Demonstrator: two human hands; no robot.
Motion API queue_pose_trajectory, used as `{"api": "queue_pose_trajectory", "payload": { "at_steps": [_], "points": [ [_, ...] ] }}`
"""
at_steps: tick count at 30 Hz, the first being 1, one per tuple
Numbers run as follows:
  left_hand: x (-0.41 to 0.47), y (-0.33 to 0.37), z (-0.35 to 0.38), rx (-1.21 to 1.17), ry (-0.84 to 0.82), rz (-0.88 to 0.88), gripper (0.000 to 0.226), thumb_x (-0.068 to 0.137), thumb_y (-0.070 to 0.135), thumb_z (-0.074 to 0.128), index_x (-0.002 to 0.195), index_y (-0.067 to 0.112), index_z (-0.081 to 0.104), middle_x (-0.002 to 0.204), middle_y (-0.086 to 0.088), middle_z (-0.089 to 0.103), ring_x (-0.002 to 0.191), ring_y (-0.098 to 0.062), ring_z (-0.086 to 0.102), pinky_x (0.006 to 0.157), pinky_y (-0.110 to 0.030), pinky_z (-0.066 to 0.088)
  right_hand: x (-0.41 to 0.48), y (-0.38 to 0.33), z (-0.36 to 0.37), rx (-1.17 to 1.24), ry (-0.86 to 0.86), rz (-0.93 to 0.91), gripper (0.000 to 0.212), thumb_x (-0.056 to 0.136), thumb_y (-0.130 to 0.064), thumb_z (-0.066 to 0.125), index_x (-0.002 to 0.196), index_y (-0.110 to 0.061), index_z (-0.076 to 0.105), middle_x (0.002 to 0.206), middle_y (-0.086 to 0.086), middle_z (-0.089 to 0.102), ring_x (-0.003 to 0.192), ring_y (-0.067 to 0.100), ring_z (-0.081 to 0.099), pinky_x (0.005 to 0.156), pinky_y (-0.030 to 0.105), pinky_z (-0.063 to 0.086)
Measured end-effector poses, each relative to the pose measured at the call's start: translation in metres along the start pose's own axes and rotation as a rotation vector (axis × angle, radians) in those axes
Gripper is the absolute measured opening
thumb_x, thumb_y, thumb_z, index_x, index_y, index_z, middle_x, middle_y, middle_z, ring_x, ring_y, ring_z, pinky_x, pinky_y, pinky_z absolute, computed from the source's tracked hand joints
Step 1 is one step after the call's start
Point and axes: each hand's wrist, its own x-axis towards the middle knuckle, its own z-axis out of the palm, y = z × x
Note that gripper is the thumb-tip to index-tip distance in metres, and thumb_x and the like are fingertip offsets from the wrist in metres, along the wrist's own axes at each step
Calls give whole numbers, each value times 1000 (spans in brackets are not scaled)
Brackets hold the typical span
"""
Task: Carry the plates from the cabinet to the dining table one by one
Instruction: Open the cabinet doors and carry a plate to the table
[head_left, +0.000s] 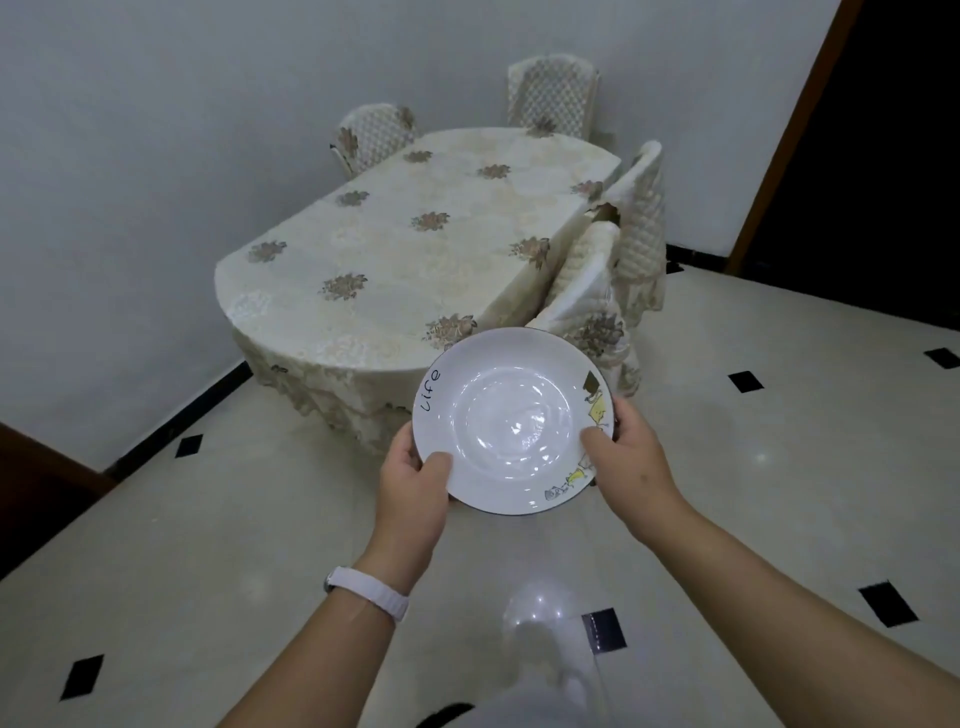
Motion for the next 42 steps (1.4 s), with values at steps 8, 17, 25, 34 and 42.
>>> {"api": "queue_pose_trajectory", "payload": {
  "at_steps": [8, 17, 25, 34, 42],
  "points": [
    [71, 8, 39, 25, 20, -3, 47, 84, -11, 43, 116, 16, 64, 104, -1, 73, 92, -16, 68, 68, -27, 54, 79, -12, -8, -31, -15, 13, 35, 72, -18, 47, 92, -40, 64, 94, 2, 71, 92, 36, 65, 76, 58, 56],
    [194, 7, 67, -8, 21, -1, 46, 85, -11, 44, 114, 16, 65, 95, 6, 74, 82, -11, 67, 62, -23, 52, 196, -27, 12, -112, -12, 18, 31, 75, -18, 48, 98, -34, 62, 91, -4, 70, 85, 22, 65, 68, 36, 54],
    [330, 17, 79, 19, 45, -32, 45, 86, -5, 47, 107, 30, 67, 95, 12, 73, 88, -10, 68, 67, -23, 53, 315, -56, 56, -244, 31, 16, 30, 83, -11, 47, 101, -32, 59, 84, -11, 66, 79, 15, 61, 69, 33, 51],
    [432, 22, 74, 23, 71, -41, 46, 85, -1, 47, 111, 30, 68, 101, 6, 72, 91, -17, 66, 69, -29, 54, 412, -70, 103, -250, 4, 21, 38, 82, -10, 46, 104, -38, 59, 94, -12, 68, 89, 10, 63, 73, 29, 53],
    [486, 14, 78, 95, 120, -64, 45, 85, -2, 49, 112, 31, 65, 104, 9, 70, 92, -13, 65, 68, -26, 52, 482, -67, 121, -315, -98, 33, 39, 86, -8, 48, 112, -35, 58, 100, -16, 66, 92, 2, 61, 69, 26, 48]
  ]
}}
